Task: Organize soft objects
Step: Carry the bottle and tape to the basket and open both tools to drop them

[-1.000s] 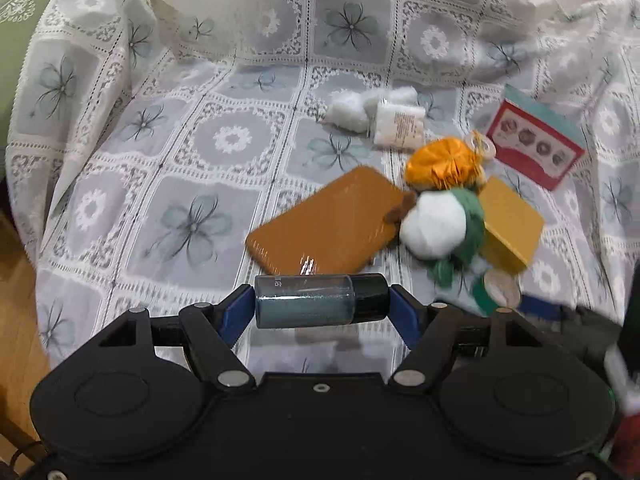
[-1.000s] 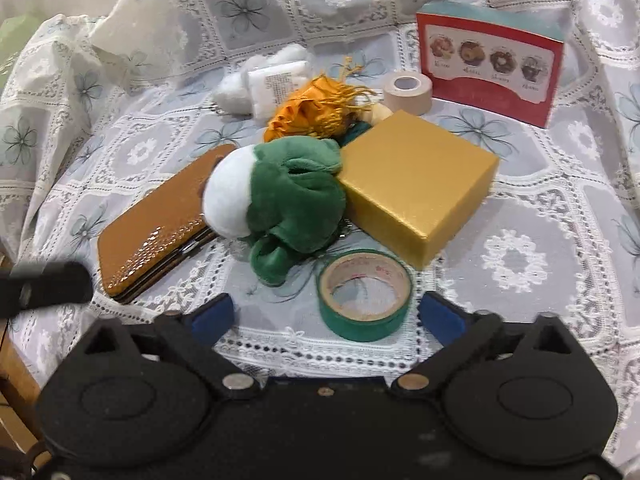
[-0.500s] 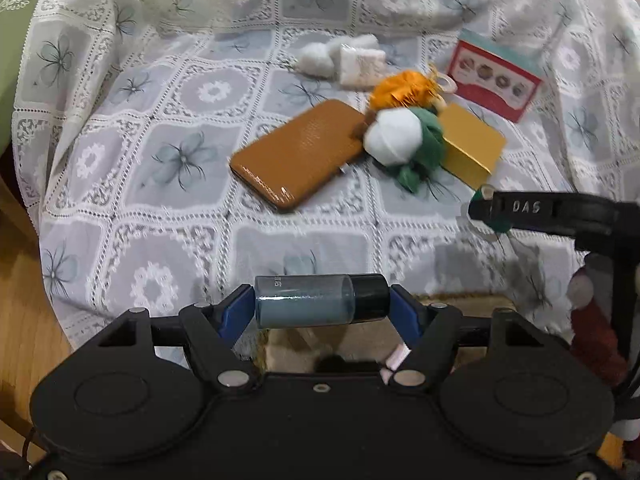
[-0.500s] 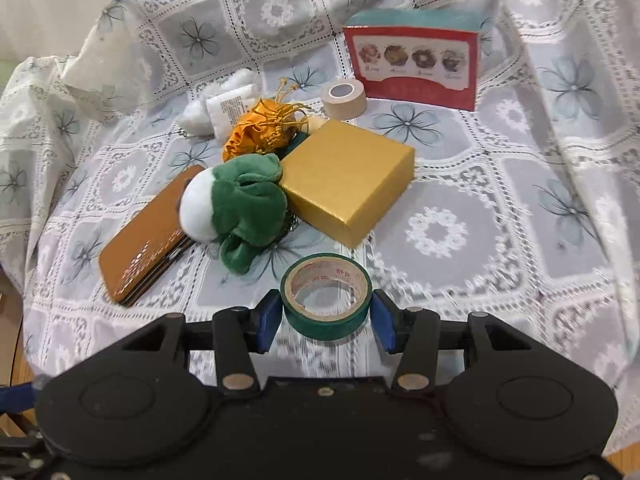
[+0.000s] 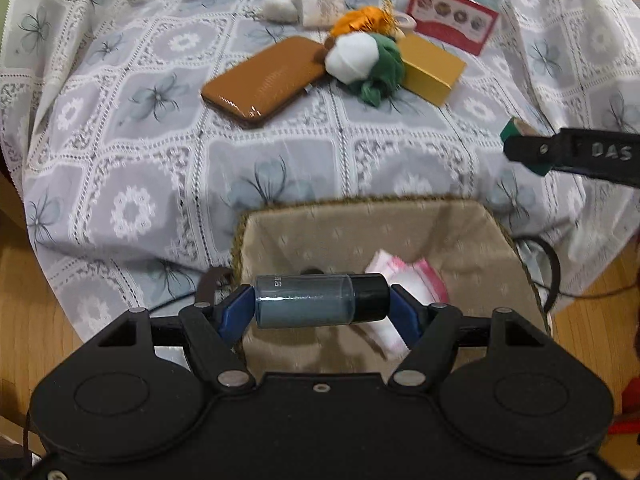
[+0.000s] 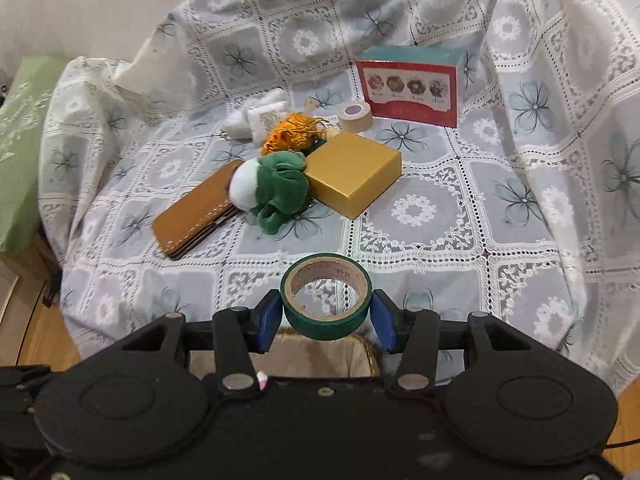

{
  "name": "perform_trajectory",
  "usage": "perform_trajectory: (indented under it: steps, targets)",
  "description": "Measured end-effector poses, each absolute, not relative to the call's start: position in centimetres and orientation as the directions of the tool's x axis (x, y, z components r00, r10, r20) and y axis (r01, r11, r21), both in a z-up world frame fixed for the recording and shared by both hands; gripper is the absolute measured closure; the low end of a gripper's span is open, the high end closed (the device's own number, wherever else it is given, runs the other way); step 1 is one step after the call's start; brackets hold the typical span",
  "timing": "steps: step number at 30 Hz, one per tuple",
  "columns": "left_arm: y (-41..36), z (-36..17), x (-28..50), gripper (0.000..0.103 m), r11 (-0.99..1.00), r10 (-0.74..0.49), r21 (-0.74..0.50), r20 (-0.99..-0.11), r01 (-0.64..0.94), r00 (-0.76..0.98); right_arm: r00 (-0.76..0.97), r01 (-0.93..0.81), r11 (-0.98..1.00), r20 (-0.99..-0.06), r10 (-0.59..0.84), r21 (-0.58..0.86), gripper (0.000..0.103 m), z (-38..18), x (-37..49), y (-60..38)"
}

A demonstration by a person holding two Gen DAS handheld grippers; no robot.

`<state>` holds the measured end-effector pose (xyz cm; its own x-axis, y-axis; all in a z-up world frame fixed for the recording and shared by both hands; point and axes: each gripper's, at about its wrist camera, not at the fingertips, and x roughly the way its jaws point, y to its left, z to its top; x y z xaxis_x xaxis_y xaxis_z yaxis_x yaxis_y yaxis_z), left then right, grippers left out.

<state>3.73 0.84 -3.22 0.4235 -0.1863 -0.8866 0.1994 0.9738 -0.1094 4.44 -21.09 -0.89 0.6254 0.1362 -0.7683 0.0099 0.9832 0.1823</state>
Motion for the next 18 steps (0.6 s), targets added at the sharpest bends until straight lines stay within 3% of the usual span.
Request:
perform_trajectory:
  steps: [18]
  targets:
    - [0.3,-5.7,1.4,0.036,0.953,-0.237,-0.173,-0.937,0.25,0.257,0.48,-0.086,0.987,-0.862,0.162,0.138,0.055,-2.1,-1.2,-19.7]
